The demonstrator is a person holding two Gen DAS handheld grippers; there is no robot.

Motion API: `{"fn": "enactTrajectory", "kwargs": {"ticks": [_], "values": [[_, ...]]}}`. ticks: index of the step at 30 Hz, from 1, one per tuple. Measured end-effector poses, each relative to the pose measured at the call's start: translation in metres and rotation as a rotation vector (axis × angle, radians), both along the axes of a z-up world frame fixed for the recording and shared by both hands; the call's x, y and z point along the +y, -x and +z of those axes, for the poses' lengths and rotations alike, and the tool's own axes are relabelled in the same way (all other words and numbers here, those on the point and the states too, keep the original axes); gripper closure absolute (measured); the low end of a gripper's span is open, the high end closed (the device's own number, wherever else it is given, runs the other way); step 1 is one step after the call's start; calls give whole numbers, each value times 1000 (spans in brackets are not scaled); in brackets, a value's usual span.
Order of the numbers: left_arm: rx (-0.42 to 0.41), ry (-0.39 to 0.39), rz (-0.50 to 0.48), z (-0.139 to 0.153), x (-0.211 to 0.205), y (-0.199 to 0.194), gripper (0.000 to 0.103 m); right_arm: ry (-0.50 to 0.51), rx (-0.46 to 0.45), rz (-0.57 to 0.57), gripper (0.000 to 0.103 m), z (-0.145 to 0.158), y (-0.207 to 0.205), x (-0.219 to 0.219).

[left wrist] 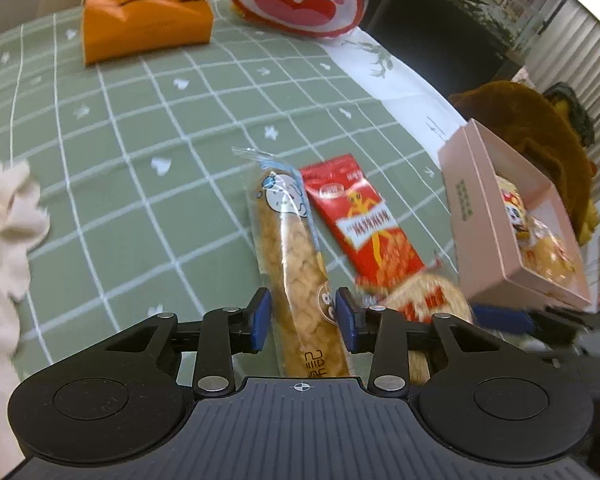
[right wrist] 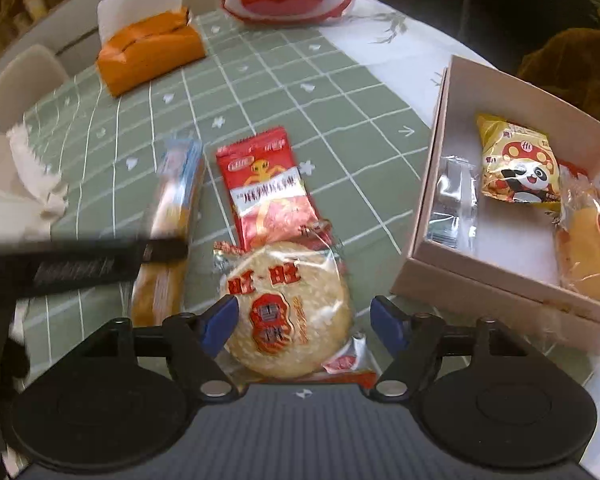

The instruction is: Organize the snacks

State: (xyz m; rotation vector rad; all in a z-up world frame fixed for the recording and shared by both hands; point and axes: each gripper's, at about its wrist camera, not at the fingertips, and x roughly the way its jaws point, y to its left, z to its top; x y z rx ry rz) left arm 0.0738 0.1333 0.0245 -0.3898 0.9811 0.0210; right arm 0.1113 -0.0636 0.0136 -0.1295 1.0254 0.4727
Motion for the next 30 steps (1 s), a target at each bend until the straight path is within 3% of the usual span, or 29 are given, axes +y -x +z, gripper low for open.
{"fn": "enactTrajectory", "kwargs": {"ticks": [2, 6, 11, 12, 13, 22, 23, 25, 27, 30], "values": [[1, 4, -8, 1, 0, 10, 64, 6, -3, 8, 40, 0, 4, 2], [6, 15, -16, 2, -2, 32, 66, -16, 2, 15, 67, 10, 13, -3], [9, 50, -19, 0, -10, 60, 66, -31, 19, 35, 85, 15, 43, -16], [10, 57, -22, 0, -12, 65, 66, -30, 26, 38, 96, 15, 50, -20], [12, 65, -25, 0, -13, 68, 66, -31, 37, 38, 100, 14, 56, -24], [17, 29, -43, 2, -30, 83, 66, -24, 54, -22, 99, 8, 85, -61], [17, 27, -41, 2, -30, 84, 66, -31, 58, -31, 95, 8, 83, -63], [21, 29, -34, 1, -29, 86, 66, -39, 63, -48, 77, 9, 80, -62], [22, 35, -26, 1, -26, 89, 66, -37, 42, -55, 46, 12, 77, -56], [22, 50, -3, 0, -20, 94, 65, -17, 3, -18, 43, 19, 71, -36]]}}
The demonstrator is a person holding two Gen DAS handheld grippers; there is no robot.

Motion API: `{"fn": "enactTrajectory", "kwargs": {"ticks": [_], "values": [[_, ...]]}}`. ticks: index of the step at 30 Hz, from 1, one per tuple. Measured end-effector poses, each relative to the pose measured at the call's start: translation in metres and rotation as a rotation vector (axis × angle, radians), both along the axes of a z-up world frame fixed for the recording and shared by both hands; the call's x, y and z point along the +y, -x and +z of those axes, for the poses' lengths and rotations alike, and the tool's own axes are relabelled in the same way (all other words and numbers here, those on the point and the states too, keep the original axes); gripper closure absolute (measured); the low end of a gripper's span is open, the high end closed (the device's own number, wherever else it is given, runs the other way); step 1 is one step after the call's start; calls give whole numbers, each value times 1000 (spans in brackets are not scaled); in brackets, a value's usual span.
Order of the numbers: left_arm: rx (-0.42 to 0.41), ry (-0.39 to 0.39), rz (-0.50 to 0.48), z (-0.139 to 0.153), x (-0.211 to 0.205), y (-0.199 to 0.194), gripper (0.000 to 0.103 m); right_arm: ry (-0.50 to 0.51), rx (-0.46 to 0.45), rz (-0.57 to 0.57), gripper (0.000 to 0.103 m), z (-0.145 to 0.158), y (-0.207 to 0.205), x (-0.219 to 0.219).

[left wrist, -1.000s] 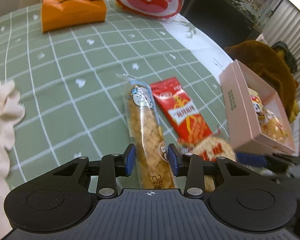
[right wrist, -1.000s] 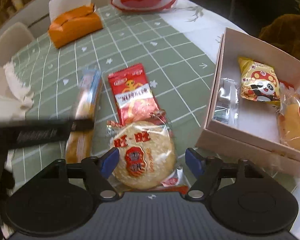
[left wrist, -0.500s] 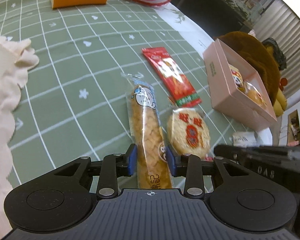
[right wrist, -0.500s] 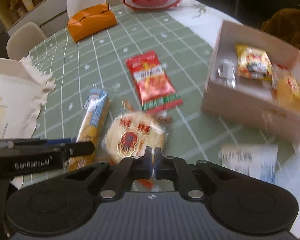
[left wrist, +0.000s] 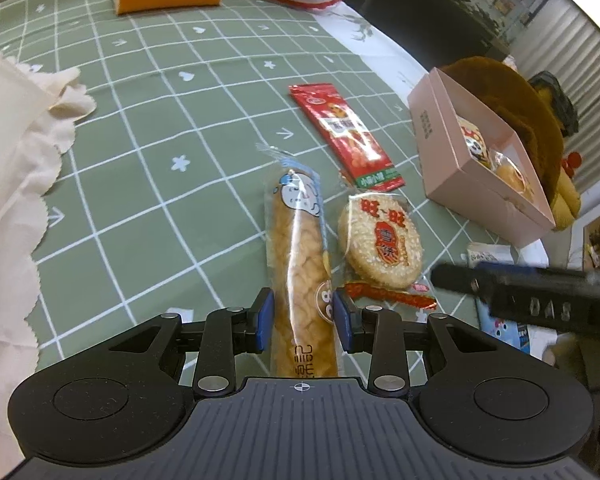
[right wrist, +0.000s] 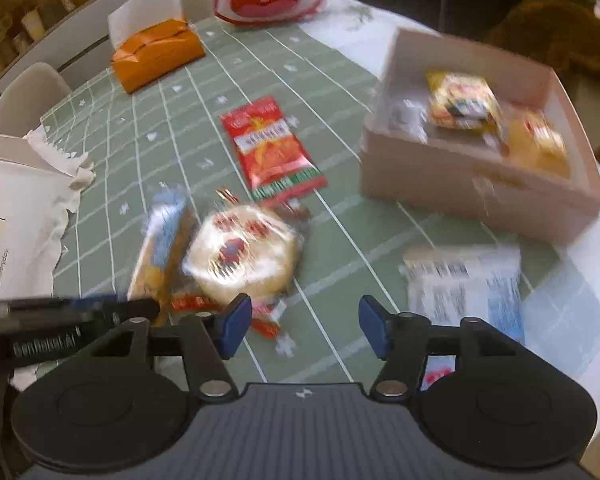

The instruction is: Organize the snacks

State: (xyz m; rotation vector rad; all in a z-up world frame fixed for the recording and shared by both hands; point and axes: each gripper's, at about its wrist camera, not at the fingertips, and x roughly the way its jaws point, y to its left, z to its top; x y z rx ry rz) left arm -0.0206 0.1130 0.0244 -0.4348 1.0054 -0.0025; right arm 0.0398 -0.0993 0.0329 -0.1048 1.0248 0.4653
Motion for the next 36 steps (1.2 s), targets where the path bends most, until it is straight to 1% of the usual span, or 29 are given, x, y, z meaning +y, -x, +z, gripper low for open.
{"fn": "enactTrajectory", "kwargs": {"ticks": [4, 6, 7, 8, 11, 13, 15, 17, 21, 22, 24, 26, 27, 31, 34, 36], "values": [[0, 11, 24, -1, 5, 4, 65, 51, -78, 71, 41, 16, -23, 37], [1, 8, 30, -1, 5, 5, 65, 72, -115, 96, 32, 21, -44, 59], [1, 6, 31, -1, 5, 5, 65, 79, -119, 109, 30, 21, -57, 68], [2, 4, 32, -1, 4, 5, 65, 91, -116, 122, 28, 18, -70, 77], [8, 7, 32, -1, 4, 3, 65, 164, -124, 135, 28, 3, -100, 104], [12, 12, 34, -1, 4, 3, 65, 227, -130, 147, 28, -12, -111, 117], [12, 16, 36, -2, 4, 3, 65, 268, -109, 157, 28, -27, -120, 124], [12, 19, 36, -2, 4, 3, 65, 236, -114, 131, 26, -30, -125, 120], [14, 30, 41, -3, 7, 3, 63, 134, -2, 106, 26, -33, -133, 107], [14, 31, 42, -3, 7, 3, 63, 126, 0, 104, 28, -33, -130, 104], [12, 31, 45, -3, 7, 4, 63, 136, -9, 133, 47, -30, -119, 101], [12, 29, 46, -3, 8, 5, 63, 135, -1, 163, 53, -28, -106, 96], [11, 27, 46, -3, 8, 5, 63, 136, 3, 173, 54, -28, -99, 91], [11, 18, 41, -3, 6, 5, 63, 140, 10, 187, 56, -26, -71, 68], [16, 14, 33, -4, 3, 3, 63, 136, 12, 167, 56, -23, -52, 43], [24, -8, 24, -5, -1, 0, 63, 136, 9, 136, 57, -20, -44, 25]]}}
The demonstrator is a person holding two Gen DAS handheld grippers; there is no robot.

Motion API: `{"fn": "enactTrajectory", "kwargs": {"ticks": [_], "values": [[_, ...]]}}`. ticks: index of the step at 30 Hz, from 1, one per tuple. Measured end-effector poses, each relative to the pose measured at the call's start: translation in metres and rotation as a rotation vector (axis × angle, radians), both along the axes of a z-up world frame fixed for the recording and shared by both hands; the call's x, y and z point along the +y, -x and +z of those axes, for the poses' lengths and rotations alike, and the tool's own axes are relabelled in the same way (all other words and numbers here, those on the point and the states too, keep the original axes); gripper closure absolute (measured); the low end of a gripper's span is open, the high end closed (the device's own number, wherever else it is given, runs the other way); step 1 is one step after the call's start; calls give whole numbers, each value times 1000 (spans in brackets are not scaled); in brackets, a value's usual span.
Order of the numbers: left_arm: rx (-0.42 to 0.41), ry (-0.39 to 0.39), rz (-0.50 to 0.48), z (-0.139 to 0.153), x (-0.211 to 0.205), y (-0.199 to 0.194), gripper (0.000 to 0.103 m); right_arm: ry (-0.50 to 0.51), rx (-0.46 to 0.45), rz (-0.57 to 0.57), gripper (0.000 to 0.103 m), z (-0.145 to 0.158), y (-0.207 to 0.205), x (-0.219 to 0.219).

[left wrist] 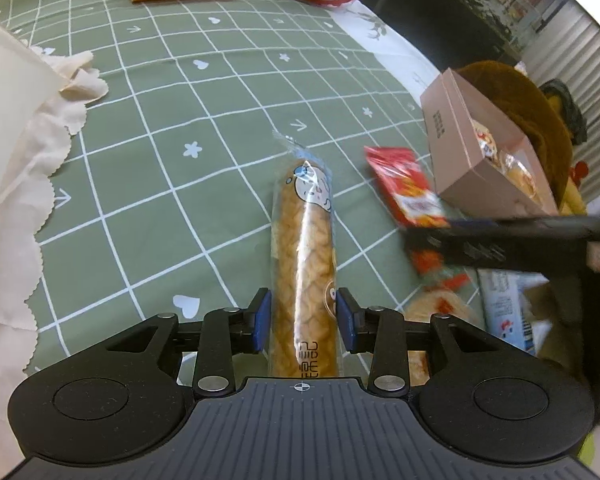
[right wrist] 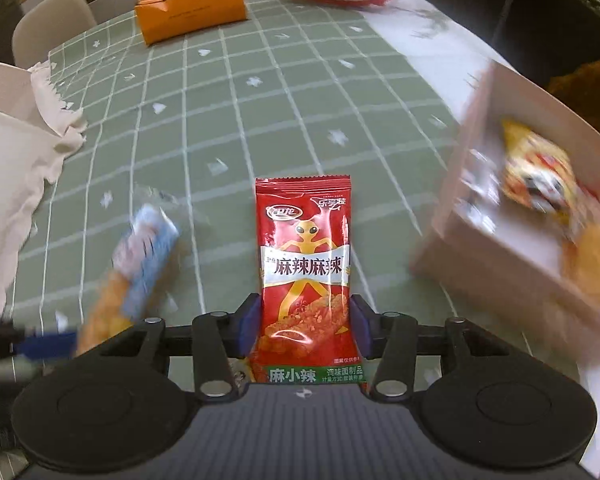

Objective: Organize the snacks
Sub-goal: 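Grasp the red spicy-strip packet with right tool while left holds bread stick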

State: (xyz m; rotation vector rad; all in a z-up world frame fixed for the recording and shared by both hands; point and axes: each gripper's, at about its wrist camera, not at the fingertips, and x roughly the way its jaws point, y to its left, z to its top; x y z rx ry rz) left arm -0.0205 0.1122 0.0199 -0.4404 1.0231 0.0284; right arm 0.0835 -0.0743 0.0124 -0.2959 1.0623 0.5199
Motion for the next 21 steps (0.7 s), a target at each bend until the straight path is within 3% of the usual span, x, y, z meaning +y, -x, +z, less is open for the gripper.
{"fn": "enactTrajectory", "kwargs": {"ticks": [8, 11, 14, 19, 21], "values": [[-16, -40, -53, 4, -12, -20, 65, -69, -6, -105, 57, 10, 30, -55], [-81, -63, -30, 18, -11, -23, 68, -61, -67, -141, 57, 18, 46, -60], [-139, -78, -41, 36, -13, -23, 68, -123, -63, -201, 57, 27, 52, -75], [-104, 31, -238, 42, -40, -24, 68, -102, -71, -290, 57, 21, 61, -98], [-75, 35, -326, 36, -58, -19, 67, -81, -69, -328, 57, 14, 66, -106]]}}
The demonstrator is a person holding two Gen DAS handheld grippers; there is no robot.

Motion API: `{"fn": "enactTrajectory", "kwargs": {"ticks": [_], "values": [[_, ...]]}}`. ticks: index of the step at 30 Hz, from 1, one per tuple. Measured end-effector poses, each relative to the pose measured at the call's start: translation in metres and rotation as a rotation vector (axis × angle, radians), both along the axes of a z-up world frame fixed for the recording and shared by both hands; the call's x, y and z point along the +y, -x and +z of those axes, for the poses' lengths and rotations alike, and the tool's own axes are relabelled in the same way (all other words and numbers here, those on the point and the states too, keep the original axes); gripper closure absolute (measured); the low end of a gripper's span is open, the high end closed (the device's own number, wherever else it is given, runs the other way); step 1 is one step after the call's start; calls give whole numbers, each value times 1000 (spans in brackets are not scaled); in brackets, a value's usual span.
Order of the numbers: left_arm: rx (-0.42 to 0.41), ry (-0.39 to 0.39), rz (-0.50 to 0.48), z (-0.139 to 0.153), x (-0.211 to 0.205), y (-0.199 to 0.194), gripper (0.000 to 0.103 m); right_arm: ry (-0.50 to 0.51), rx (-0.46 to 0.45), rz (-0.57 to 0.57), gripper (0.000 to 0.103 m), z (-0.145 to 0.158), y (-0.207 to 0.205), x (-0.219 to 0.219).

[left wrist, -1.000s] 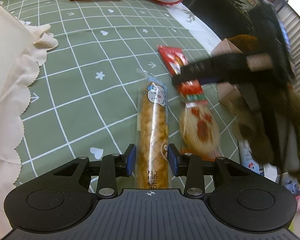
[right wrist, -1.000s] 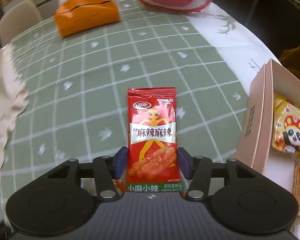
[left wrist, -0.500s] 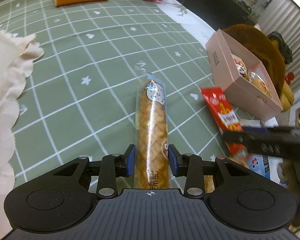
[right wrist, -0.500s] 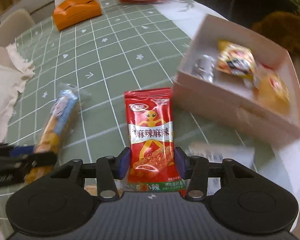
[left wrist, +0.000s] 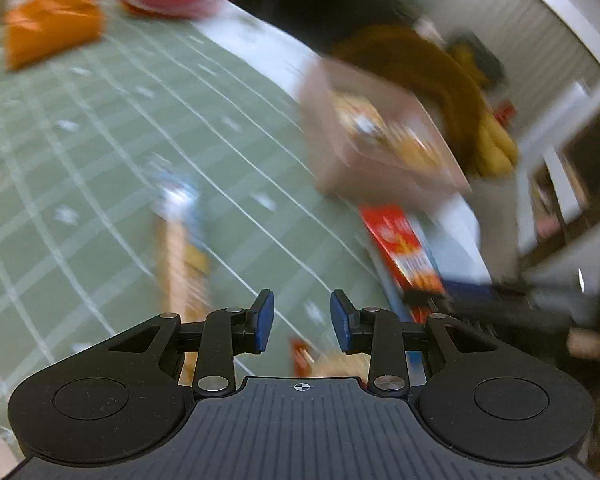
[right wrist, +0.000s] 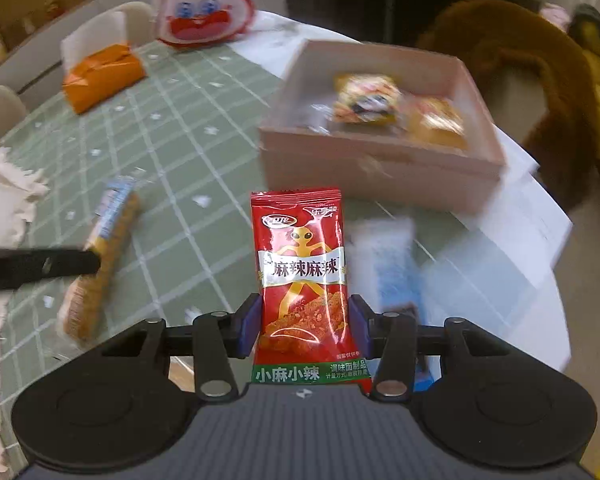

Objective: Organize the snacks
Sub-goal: 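Set red packet beside blue packet while left sets bread stick down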

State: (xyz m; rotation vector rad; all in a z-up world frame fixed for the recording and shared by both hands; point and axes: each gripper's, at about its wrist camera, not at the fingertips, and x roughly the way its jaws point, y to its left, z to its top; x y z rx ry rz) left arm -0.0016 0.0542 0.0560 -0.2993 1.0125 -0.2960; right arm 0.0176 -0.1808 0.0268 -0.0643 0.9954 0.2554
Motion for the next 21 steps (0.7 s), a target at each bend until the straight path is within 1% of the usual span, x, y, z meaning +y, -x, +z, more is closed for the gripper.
{"fn": "enactTrajectory", "kwargs": {"ticks": [1, 3, 7, 9, 12, 14, 16, 18, 21], "values": [[13, -14, -33, -5, -9, 5, 67, 12, 1, -16, 57, -3, 3, -4], [28, -36, -68, -12, -21, 13, 67, 24, 10, -38, 56, -10, 9, -12], [37, -79, -88, -18, -30, 30, 67, 12, 28, -54, 52, -15, 25, -23], [72, -74, -88, -21, -29, 36, 67, 11, 24, -55, 48, -17, 32, -26], [140, -42, -84, -26, -26, 40, 67, 0, 36, -71, 46, -23, 39, -29], [170, -23, -83, -27, -25, 44, 67, -16, 48, -89, 44, -27, 43, -31], [175, -27, -92, -25, -25, 48, 67, -27, 58, -98, 41, -30, 48, -31], [174, -37, -96, -29, -30, 47, 67, -18, 55, -95, 35, -32, 55, -27], [155, -55, -87, -33, -35, 44, 67, 20, 41, -56, 34, -33, 68, -16]]}}
